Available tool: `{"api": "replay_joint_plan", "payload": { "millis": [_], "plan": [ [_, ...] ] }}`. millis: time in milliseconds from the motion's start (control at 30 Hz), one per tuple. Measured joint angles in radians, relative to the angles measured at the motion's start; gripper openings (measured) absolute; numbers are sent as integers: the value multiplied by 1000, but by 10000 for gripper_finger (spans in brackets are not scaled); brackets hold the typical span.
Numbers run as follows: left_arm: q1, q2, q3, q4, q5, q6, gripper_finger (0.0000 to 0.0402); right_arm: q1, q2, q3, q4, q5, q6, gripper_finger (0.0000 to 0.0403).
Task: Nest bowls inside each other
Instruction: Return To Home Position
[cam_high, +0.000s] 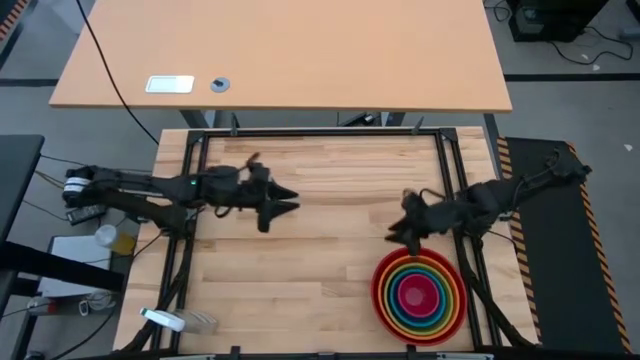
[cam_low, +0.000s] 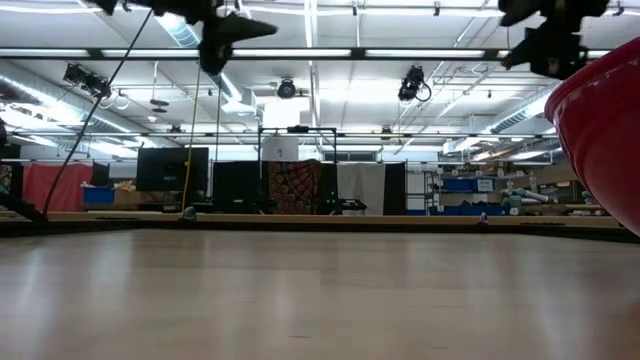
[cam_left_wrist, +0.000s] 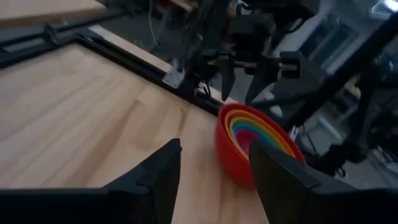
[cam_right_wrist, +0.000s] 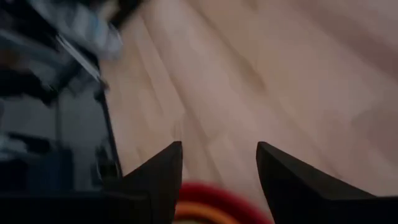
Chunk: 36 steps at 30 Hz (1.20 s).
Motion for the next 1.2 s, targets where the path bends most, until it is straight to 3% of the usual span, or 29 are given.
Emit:
{"api": "replay_joint_plan", "payload": {
  "millis": [233,400,633,933,1200],
  "plan": [
    [92,-211,-180,20,-79,-81,192,-231,-203,-122,130,-88,-129,202],
    [183,-347,-283,40,-82,-110,192,-404,-344,-201,196,-173,-213,202],
    [240,-503,-511,272,-95,-218,192,-586,-535,-271,213,-208,-287,201],
    [241,-600,-616,277,-148,-242,192,-685,-773,-410,213,-344,-187,194],
    [241,-693,-690,283,-153,-305,192,-705,-925,-510,211,-331,-157,179]
  ]
}}
